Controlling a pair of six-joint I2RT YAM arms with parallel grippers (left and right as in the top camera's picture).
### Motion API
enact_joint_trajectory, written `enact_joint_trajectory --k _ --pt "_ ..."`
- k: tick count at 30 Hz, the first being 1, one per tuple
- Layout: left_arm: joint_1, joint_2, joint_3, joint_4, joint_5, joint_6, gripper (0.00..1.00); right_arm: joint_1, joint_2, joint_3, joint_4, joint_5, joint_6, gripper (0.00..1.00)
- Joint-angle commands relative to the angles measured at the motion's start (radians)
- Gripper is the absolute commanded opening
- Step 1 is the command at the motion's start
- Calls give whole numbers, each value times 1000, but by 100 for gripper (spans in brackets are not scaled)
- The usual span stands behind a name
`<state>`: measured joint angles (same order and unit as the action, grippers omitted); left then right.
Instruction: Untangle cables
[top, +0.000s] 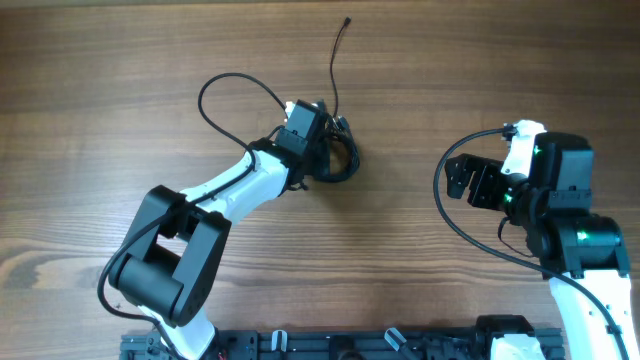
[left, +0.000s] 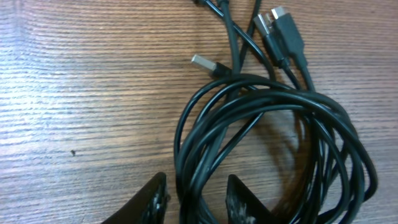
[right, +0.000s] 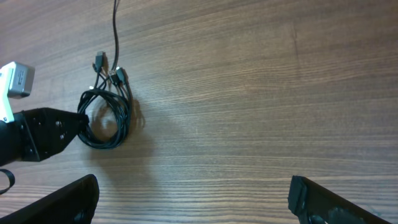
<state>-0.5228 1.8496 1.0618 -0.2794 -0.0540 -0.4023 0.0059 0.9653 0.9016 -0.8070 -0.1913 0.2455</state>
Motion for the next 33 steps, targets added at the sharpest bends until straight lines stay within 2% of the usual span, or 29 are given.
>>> enact_joint_trajectory --k 1,3,9,10,11,12,16,23,29,33 --pt "-2 9 11 -16 -19 1 31 6 7 20 6 -16 27 100" --pt "-3 9 8 -25 -19 1 24 6 7 20 7 -16 27 100" --pt "-4 9 8 -35 -14 -26 21 6 21 20 8 -17 27 100" --pt "-5 9 8 -37 -13 -32 18 6 27 20 7 -17 27 100" --pt "-6 9 8 -40 -6 -33 8 6 37 20 6 -17 27 100" --pt "-6 9 8 -43 10 -33 4 6 46 20 7 -18 27 100" --pt "-6 -16 11 -51 106 -24 4 6 95 20 22 -50 27 100" --pt "-6 -185 22 -148 404 85 4 6 224 20 94 -227 15 99" --pt "-6 -337 22 -220 439 84 4 7 339 20 140 -352 14 96" --pt "-6 -386 22 -215 473 80 4 16 410 20 141 -517 -55 95"
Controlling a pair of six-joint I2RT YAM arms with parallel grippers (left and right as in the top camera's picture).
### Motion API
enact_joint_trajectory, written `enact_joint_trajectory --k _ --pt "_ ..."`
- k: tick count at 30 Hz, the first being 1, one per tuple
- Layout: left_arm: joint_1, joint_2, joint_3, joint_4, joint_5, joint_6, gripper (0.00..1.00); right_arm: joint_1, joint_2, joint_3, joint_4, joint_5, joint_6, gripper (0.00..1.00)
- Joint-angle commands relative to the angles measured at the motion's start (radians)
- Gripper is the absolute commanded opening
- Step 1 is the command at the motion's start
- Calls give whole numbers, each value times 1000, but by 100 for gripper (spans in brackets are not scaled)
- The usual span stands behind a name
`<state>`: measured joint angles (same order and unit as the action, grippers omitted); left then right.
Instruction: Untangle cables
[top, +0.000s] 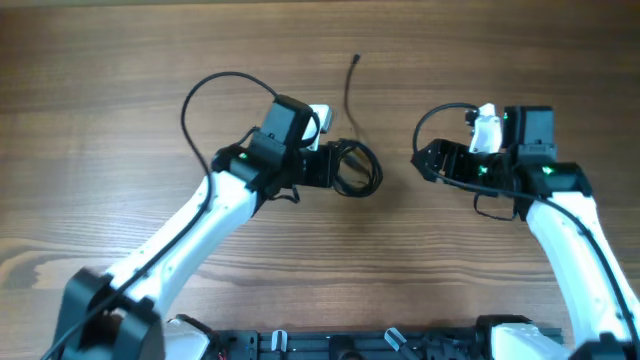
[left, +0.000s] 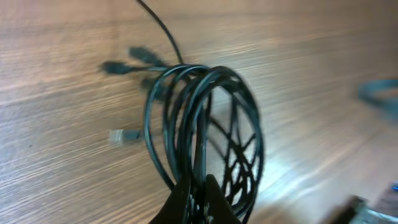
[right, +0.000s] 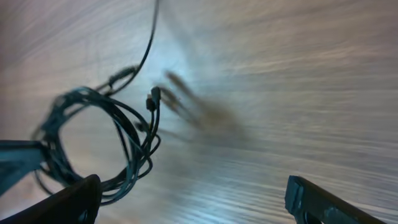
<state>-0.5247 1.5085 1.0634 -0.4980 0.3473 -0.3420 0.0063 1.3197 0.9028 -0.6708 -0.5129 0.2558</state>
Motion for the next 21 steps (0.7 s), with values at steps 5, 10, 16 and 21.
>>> enact_joint_trajectory --k 5,10,16,21 --pt "-5 -50 20 12 140 19 4 48 109 19 6 -229 -73 89" --pt "-5 -50 20 47 218 -14 4 81 138 19 6 -229 -72 80" --pt "-4 -50 20 78 315 -37 4 101 164 19 37 -220 -69 64" --pt "-1 -50 20 114 359 -61 4 101 164 19 41 -113 -23 20"
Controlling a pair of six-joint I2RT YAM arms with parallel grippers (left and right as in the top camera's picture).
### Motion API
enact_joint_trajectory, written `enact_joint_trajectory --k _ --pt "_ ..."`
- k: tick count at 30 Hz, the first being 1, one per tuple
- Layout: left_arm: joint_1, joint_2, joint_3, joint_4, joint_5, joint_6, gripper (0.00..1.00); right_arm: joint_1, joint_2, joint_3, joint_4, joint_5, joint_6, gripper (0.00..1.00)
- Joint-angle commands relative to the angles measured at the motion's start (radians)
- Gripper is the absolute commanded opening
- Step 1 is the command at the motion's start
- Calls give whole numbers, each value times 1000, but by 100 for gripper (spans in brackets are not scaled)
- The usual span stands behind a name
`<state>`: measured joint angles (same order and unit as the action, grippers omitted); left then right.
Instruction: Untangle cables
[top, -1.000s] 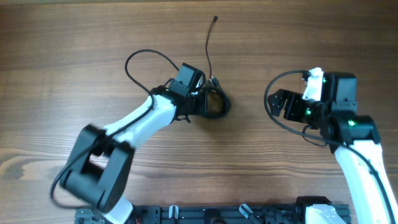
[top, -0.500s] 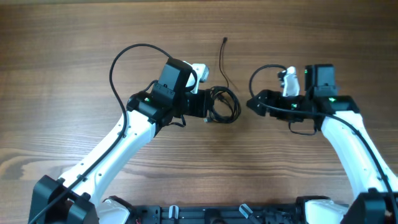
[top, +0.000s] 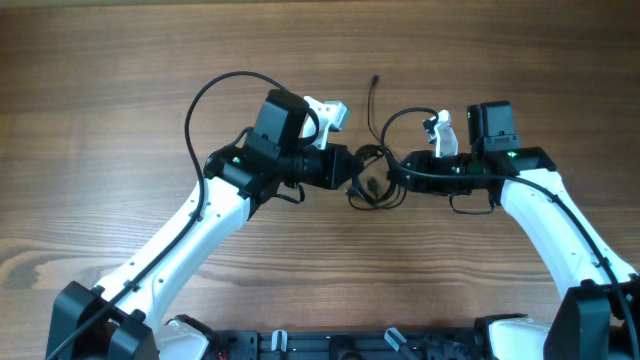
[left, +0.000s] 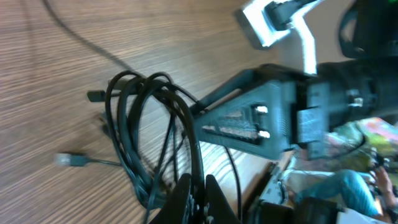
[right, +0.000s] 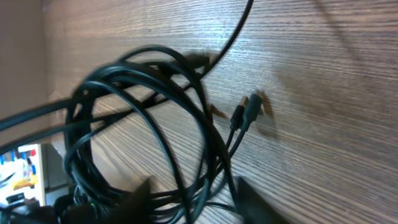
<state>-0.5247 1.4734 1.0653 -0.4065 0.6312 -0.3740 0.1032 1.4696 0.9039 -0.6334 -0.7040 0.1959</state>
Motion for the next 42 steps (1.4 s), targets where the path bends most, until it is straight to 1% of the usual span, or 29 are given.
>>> enact_joint_trajectory --k 1,2,4,5,8,12,15,18,20,23,25,26,27,28,29,33,35,38,41,42 --pt "3 -15 18 26 76 -32 4 4 14 17 1 112 66 16" --pt "9 -15 18 29 76 -32 4 4 14 16 -2 146 90 11" --pt "34 -15 18 30 80 -32 4 4 14 11 -11 215 125 5" --pt "44 -15 18 29 85 -32 4 4 14 6 -14 246 137 4" --pt "100 -15 18 29 122 -36 4 4 14 -12 -18 306 181 4" --pt "218 -15 18 29 203 -54 4 4 14 -27 -24 358 222 4" --pt "288 -15 18 23 202 -53 4 4 14 -27 -45 430 282 4" --pt "346 -15 18 16 201 -53 11 4 14 -27 -84 518 356 4" --pt "381 -15 18 -6 192 -53 11 4 14 -27 -110 568 389 4" --pt "414 -15 18 -79 143 -53 10 4 14 -27 -115 565 384 4" --pt "417 -15 18 -143 68 -53 11 4 14 -27 -114 525 358 4" --pt "415 -15 18 -173 32 -53 12 4 14 -27 -107 474 309 4" --pt "414 -15 18 -198 3 -53 14 4 14 -27 -102 435 272 4" --pt "409 -15 16 -220 -22 -53 18 4 14 -27 -92 360 207 4" --pt "406 -15 14 -232 -31 -53 25 5 14 -27 -88 306 167 4" --pt "389 -15 14 -229 -34 -53 43 5 14 -27 -86 131 41 4" --pt "376 -14 14 -215 -34 -53 50 5 14 -27 -90 82 10 4" --pt "345 -12 14 -180 -34 -30 64 8 14 -27 -89 -1 -49 4" --pt "303 2 14 -139 -35 30 71 12 14 -27 -87 -38 -65 4" --pt "284 14 14 -115 -39 31 74 12 14 -27 -86 -37 -64 4"
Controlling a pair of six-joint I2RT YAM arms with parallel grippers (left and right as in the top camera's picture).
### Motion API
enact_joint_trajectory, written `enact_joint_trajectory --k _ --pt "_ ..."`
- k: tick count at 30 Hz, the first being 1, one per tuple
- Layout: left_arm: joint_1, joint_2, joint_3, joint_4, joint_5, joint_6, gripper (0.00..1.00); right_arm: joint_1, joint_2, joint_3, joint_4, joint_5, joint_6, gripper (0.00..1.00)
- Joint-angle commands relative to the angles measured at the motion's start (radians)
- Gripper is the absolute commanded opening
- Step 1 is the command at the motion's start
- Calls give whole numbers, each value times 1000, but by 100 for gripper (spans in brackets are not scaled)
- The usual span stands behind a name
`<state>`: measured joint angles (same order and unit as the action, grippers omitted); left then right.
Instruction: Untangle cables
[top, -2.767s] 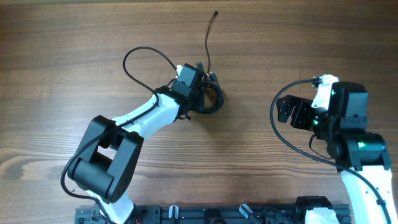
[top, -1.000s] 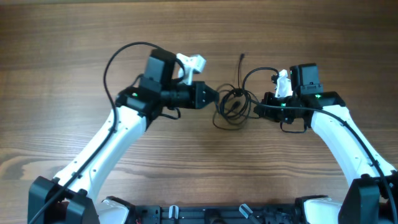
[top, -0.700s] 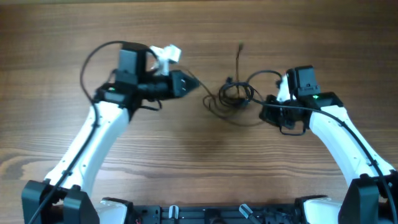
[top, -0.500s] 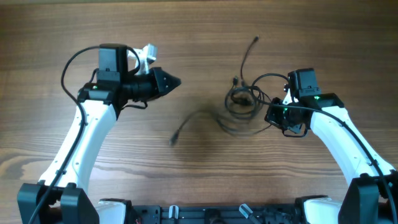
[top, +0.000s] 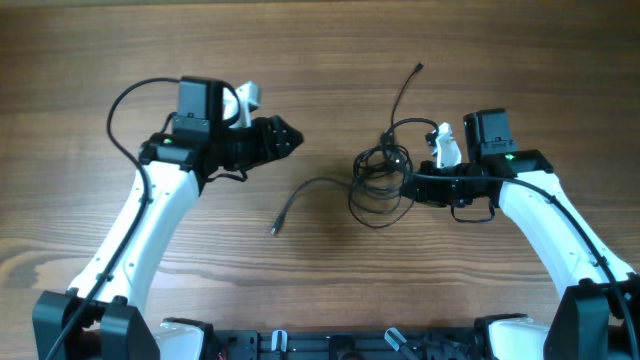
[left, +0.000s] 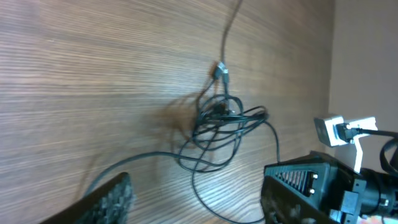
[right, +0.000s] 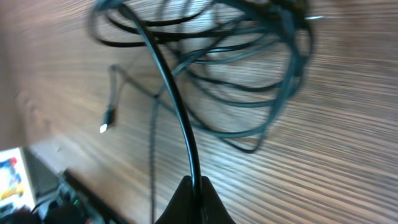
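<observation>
The black cable bundle (top: 378, 188) lies loosely coiled right of the table's middle; it also shows in the left wrist view as a bundle (left: 217, 127) and in the right wrist view as loops (right: 230, 56). One strand trails left to a plug end (top: 275, 229), whose plug (right: 107, 127) is silver. Another strand (top: 405, 85) runs to the far side. My right gripper (top: 408, 184) is at the bundle's right edge, shut on a single black strand (right: 186, 149). My left gripper (top: 290, 140) stands open and holds nothing, well left of the bundle.
The wooden table (top: 100, 260) bears only the cables. My right arm's black gripper body (left: 311, 177) with its white part (left: 339, 130) fills the lower right of the left wrist view. A black rail (top: 330, 345) runs along the near edge.
My left gripper has let go of the bundle, opened and moved back to the left. My right gripper is now shut on one strand. A plug-ended strand now lies stretched out leftward.
My left gripper was open at the coiled bundle on the table, the right arm far off. Then the left was shut on the bundle and the right came closer, open. Then both met at the bundle. Now only the right holds a strand and the coil is looser.
</observation>
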<state>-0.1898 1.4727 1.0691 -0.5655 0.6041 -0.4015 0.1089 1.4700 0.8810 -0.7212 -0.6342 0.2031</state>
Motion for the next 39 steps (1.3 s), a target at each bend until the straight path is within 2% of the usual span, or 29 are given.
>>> enact_joint_trajectory --k 1,11,14,17,26,30,35,39 --pt "-62 22 10 62 -11 58 75 6 13 -5 3 -107 -71 4" --pt "-206 188 10 313 -45 58 73 6 13 -5 6 -92 -51 4" --pt "-243 232 10 331 -92 76 73 6 13 -5 6 -53 -35 4" --pt "-287 283 10 332 -109 164 69 6 13 -5 6 -35 -25 4" --pt "-351 352 10 385 -161 164 67 6 13 -5 10 -28 -17 4" --pt "-363 357 10 413 -164 163 63 6 13 -5 10 -28 -16 4" --pt "-375 357 10 451 -226 162 50 6 13 -5 10 -28 -16 4" --pt "-388 357 10 447 -265 159 46 6 13 -5 10 -28 -16 4"
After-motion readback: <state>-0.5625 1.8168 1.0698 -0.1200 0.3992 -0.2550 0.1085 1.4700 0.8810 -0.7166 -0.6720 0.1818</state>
